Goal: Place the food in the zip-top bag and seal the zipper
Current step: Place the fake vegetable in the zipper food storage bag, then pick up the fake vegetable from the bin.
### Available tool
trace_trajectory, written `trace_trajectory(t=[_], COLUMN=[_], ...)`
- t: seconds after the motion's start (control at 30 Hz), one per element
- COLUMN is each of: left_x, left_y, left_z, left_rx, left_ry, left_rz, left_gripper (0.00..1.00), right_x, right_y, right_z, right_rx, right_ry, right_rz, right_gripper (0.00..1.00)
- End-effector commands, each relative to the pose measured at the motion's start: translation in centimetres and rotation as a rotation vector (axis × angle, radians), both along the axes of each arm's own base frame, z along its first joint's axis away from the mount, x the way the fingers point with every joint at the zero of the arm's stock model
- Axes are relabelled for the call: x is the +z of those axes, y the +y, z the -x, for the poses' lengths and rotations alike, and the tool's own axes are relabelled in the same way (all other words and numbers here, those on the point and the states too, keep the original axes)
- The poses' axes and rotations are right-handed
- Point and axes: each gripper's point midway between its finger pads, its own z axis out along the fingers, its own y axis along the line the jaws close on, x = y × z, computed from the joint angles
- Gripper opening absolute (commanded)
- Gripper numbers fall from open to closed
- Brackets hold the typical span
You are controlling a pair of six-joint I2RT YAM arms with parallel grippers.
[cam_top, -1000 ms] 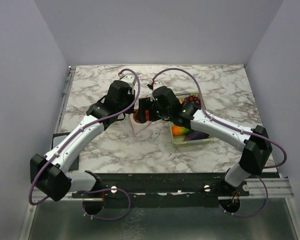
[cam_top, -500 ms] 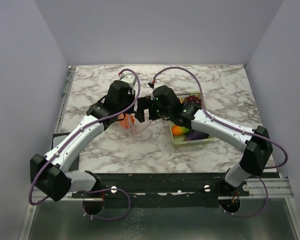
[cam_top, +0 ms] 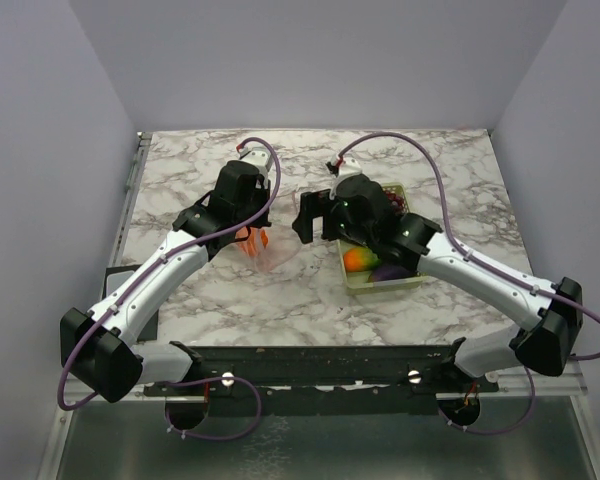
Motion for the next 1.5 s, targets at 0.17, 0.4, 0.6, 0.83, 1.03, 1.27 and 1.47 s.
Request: trace_trajectory(t=[0.17, 0.4, 0.6, 0.83, 1.03, 1.27, 1.47], left_x=[0.3, 0.0, -0.2, -0.2, -0.2, -0.2, 0.0], left_y=[0.1, 0.1, 0.1, 0.1, 0.1, 0.1, 0.0], left_z=[0.1, 0.0, 0.0, 0.0, 0.0, 0.0, 0.0], left_rx=[0.009, 0.011, 0.01, 0.007, 0.007, 0.006, 0.005], left_ry=[-0.011, -0.004, -0.003, -0.002, 0.0, -0.003, -0.006], left_rz=[0.014, 0.009, 0.007, 0.006, 0.005, 0.005, 0.009], left_gripper=[0.0, 0.0, 0.0, 0.0, 0.0, 0.0, 0.0], right_x=[-0.9, -2.3, -3.5, -5.2, -7.0, -8.7, -9.8], right_y=[-6.2, -9.3, -10.9, -12.3, -13.9, -16.2, -18.6], right_z=[0.9, 1.4, 1.6, 1.3, 0.3, -1.1, -1.4], right_rx=[-0.133, -0.182, -0.198, -0.206, -0.24, -0.296, -0.347], right_ry=[-0.053, -0.067, -0.046, -0.005, 0.052, 0.104, 0.148], right_rz=[0.138, 0.235, 0.306, 0.349, 0.378, 0.394, 0.427], right_gripper=[0.99, 0.99, 0.98, 0.97, 0.94, 0.87, 0.85])
